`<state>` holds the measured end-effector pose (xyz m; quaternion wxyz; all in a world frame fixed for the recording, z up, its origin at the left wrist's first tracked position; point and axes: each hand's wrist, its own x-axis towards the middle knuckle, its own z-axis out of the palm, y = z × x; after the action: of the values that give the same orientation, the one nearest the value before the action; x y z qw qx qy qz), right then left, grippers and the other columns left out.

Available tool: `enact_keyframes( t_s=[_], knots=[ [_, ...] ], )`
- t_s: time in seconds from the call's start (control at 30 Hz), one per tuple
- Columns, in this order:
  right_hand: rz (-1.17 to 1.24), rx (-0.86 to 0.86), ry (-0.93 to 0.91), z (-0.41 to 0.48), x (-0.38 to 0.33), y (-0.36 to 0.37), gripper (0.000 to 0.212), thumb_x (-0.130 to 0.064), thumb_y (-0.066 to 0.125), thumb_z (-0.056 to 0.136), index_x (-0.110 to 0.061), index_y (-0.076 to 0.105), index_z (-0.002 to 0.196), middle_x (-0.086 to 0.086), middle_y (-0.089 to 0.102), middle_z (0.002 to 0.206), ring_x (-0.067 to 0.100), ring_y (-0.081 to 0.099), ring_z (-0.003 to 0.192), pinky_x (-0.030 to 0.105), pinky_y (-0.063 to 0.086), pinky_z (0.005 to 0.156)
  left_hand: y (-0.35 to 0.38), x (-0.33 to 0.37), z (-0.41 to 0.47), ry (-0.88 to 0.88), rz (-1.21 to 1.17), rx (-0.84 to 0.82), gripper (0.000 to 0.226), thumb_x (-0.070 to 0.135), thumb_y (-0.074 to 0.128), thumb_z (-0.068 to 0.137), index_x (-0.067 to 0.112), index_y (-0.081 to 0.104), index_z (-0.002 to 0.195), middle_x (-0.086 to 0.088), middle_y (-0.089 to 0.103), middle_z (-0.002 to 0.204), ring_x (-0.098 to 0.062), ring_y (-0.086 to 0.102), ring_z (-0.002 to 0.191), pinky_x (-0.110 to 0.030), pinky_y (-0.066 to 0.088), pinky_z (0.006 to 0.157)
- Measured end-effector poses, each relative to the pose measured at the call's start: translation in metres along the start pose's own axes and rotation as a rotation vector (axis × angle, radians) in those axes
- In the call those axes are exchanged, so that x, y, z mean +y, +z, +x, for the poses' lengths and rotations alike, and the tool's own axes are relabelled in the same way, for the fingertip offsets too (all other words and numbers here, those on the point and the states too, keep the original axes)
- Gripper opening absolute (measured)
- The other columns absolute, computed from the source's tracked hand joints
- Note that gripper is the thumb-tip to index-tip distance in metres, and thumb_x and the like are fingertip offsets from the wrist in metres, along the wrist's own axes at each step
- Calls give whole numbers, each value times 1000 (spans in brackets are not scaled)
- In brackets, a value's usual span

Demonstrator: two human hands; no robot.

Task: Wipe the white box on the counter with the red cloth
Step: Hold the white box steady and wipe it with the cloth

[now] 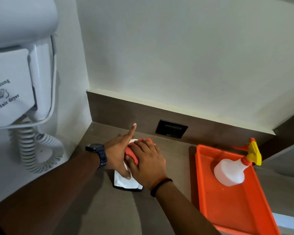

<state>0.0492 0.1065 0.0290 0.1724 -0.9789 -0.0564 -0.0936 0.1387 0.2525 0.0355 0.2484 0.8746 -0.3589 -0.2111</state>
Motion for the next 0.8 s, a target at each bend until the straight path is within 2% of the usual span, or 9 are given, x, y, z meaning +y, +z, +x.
enact_keyframes(
  t_s=[0.1, 0.2, 0.27, 0.37, 0.47, 0.53, 0.63, 0.7, 0.8],
  knots=[
    [37, -49, 72, 1, 12, -4, 49, -52, 34, 93, -26, 58, 127, 0, 61, 136, 24, 45, 135, 47, 34, 115, 3, 3, -1, -47, 18, 14, 159, 57, 89, 35, 48, -43, 123, -14, 35, 147, -31, 40, 126, -47, 40, 102],
    [77, -86, 179, 16, 10, -5, 44, -46, 37, 96, -26, 55, 131, 5, 55, 144, 28, 39, 141, 45, 29, 118, 7, 4, -3, -54, 24, 42, 159, 53, 92, 41, 46, -46, 121, -13, 37, 144, -29, 41, 124, -45, 39, 103],
    [75, -65, 175, 20, 1, -2, 42, -44, 39, 95, -25, 59, 127, 3, 61, 136, 27, 44, 135, 44, 34, 113, 6, 4, -4, -38, 17, 46, 160, 50, 93, 43, 45, -46, 121, -11, 43, 136, -25, 45, 118, -44, 41, 100],
    [50, 9, 51, 4, -4, 0, 39, -44, 43, 91, -22, 66, 114, -1, 69, 117, 24, 51, 122, 41, 42, 103, 4, 4, -5, -28, 16, 33, 161, 50, 93, 41, 44, -46, 122, -11, 44, 136, -25, 45, 119, -45, 40, 101],
    [-1, 45, -80, -17, 12, -1, 39, -46, 47, 91, -23, 64, 117, 0, 70, 119, 22, 56, 121, 34, 33, 114, 5, 8, -4, -78, 30, 23, 159, 54, 92, 40, 47, -44, 122, -12, 31, 149, -30, 37, 129, -44, 36, 106],
    [-15, 15, -69, -20, 24, -4, 42, -48, 48, 92, -22, 62, 123, 2, 68, 126, 22, 56, 124, 32, 30, 112, 8, 9, -2, -109, 51, 26, 158, 56, 91, 41, 44, -42, 126, -10, 22, 154, -30, 31, 134, -40, 32, 107],
    [52, -25, 44, -6, 25, -5, 40, -43, 49, 94, -19, 61, 124, 6, 64, 131, 25, 51, 126, 36, 39, 109, 11, 10, -1, -131, 74, 46, 157, 55, 91, 42, 34, -33, 136, -7, 16, 157, -27, 24, 138, -38, 29, 110],
    [86, -7, 97, 4, 17, -3, 37, -38, 49, 95, -16, 63, 122, 9, 63, 131, 28, 50, 126, 36, 38, 107, 11, 9, -2, -134, 89, 43, 155, 55, 91, 43, 30, -28, 140, -7, 14, 157, -25, 21, 139, -37, 27, 111],
    [70, 25, 53, 1, 8, 1, 38, -39, 46, 92, -18, 65, 116, 5, 67, 123, 27, 52, 122, 37, 40, 106, 8, 12, -3, -131, 100, 21, 153, 55, 90, 43, 28, -24, 142, -6, 14, 157, -24, 21, 139, -37, 27, 111]
  ],
)
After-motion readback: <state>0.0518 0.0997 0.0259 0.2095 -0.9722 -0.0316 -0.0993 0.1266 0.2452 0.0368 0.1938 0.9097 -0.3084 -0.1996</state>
